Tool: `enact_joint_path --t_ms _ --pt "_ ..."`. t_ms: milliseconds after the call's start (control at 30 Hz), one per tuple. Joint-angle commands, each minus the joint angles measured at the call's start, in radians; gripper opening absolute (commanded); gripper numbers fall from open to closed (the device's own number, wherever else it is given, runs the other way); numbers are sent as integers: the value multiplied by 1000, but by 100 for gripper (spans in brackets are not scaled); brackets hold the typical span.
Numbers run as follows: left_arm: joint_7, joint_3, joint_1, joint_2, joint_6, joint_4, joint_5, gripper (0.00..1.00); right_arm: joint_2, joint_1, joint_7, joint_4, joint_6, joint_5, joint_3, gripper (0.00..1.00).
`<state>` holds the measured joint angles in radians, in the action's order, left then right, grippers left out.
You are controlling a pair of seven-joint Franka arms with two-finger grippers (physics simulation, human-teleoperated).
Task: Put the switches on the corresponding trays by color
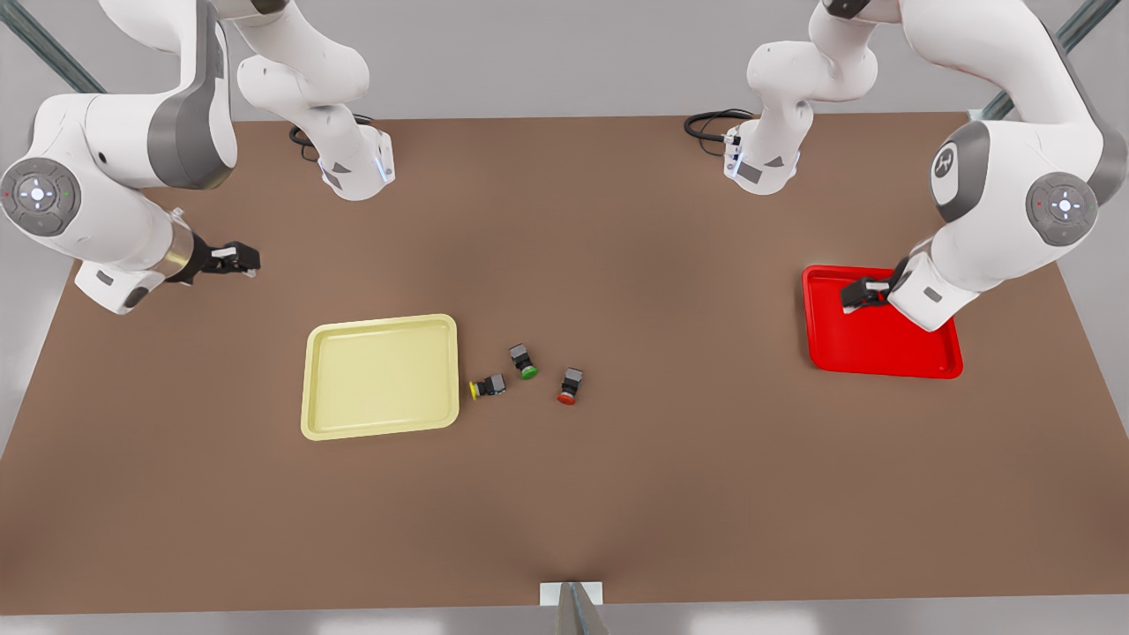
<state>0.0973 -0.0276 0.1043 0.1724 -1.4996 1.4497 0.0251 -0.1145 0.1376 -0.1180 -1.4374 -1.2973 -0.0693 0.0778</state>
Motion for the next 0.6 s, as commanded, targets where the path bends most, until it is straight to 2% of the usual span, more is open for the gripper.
enact_joint_path --t_ms 0,33,100,133,167,200,233,300,333,367,433,567 --pt "47 0 -2 -1 -18 0 -1 100 1 0 -40 0 -16 0 0 100" --pt "48 0 0 18 -13 0 -2 100 -1 5 -34 -6 -11 3 -1 100" --pt "311 5 69 93 -14 0 -5 100 -57 45 12 -34 -14 25 -35 100" --pt "660 6 233 188 -65 0 -66 100 -143 92 136 -72 -57 58 -35 100" --pt "760 38 311 248 -172 0 -60 100 -192 120 401 -77 -103 101 -35 100" --pt "753 159 316 315 -261 -5 -60 100 -244 178 680 -66 -120 114 -35 100" --pt "748 284 357 398 -310 -77 -71 100 -324 211 952 -63 -217 152 -35 100" --pt "699 285 417 418 -320 -80 -73 100 -430 280 1280 -60 -396 175 -33 100" --pt "429 284 413 430 -312 -80 -73 100 -464 313 1419 -60 -467 177 -33 100" --pt "355 284 413 466 -333 -110 -68 100 -485 323 1511 -64 -522 183 -32 100" --pt "196 282 413 555 -461 -166 -70 100 -510 346 1767 -71 -646 272 -32 100" --pt "190 284 422 656 -728 -164 -65 100 -522 336 1900 -61 -726 304 -12 100"
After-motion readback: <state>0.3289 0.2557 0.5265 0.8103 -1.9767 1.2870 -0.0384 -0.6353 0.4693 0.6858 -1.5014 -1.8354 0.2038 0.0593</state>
